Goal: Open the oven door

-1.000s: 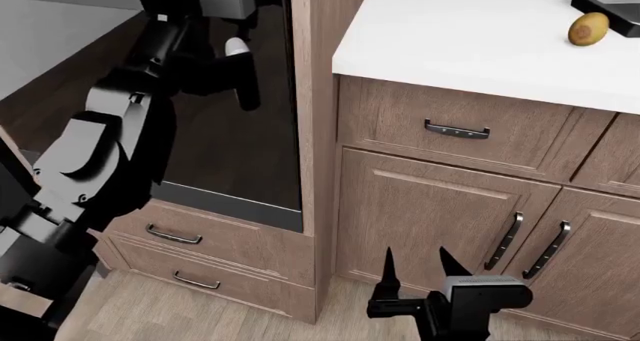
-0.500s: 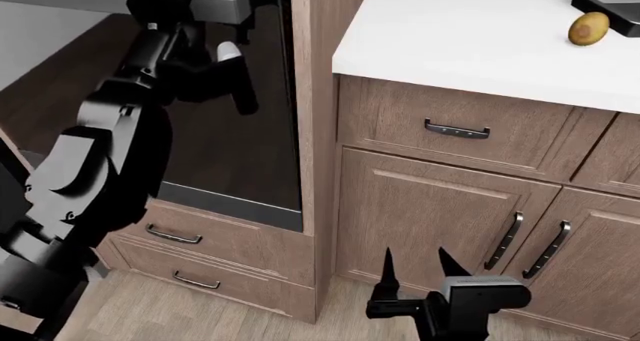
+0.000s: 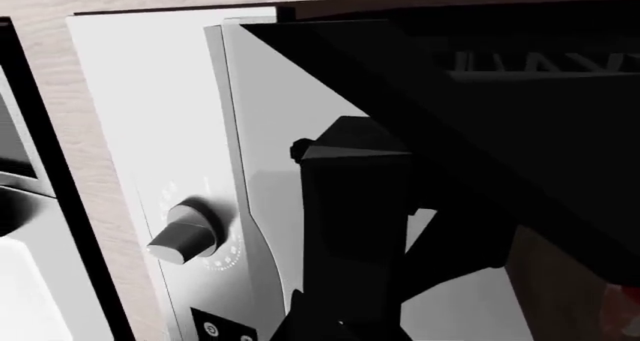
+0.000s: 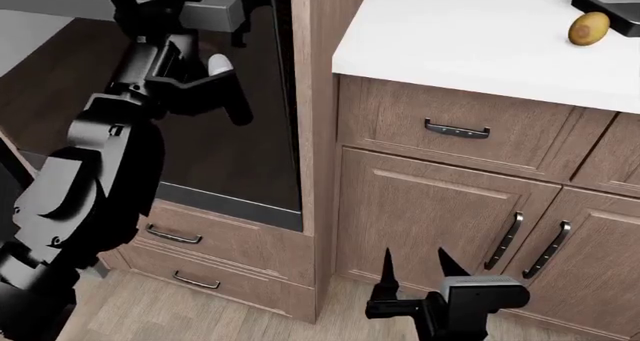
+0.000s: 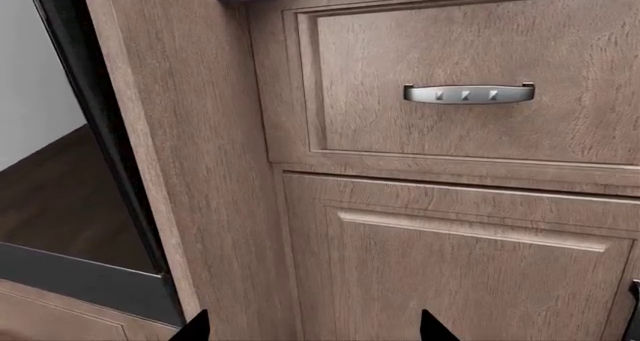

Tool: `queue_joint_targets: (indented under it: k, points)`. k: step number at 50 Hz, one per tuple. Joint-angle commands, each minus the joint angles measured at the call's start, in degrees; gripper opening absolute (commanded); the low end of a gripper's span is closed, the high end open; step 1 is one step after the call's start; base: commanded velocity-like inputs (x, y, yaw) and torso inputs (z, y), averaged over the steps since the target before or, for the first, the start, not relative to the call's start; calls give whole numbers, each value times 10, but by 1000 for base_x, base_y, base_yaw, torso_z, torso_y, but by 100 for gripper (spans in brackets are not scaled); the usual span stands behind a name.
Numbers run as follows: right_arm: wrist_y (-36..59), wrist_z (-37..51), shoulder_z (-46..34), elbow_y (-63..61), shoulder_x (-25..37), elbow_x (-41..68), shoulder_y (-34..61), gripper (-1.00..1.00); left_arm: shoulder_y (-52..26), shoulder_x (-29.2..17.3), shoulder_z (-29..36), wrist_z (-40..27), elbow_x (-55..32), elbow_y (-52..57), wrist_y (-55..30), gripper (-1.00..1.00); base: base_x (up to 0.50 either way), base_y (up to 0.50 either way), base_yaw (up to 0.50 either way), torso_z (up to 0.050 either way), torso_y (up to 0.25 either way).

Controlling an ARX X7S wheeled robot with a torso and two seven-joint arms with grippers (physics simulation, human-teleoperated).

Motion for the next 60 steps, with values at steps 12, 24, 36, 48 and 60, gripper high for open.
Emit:
queue_joint_targets:
  k: [12, 24, 36, 48, 60]
  points:
    - [-1, 13, -7, 5, 1, -13, 3, 100, 25, -52, -61, -55, 73, 85, -23, -100, 0, 1, 2, 2, 5]
    - [-5, 18, -9, 9, 2, -19, 5, 100, 42, -60, -82, -75, 71, 90, -43, -100, -1, 2, 4, 1, 3]
    - [-6, 19, -10, 9, 3, -18, 5, 100, 71, -76, -103, -90, 66, 116, -57, -100, -1, 3, 5, 1, 4]
    - [-9, 19, -12, 12, 4, -18, 6, 100, 107, -91, -122, -112, 59, 143, -66, -100, -1, 3, 6, 2, 3]
    - [-10, 21, -15, 18, 4, -20, 9, 100, 141, -108, -137, -131, 67, 171, -80, -100, -1, 4, 7, 1, 3]
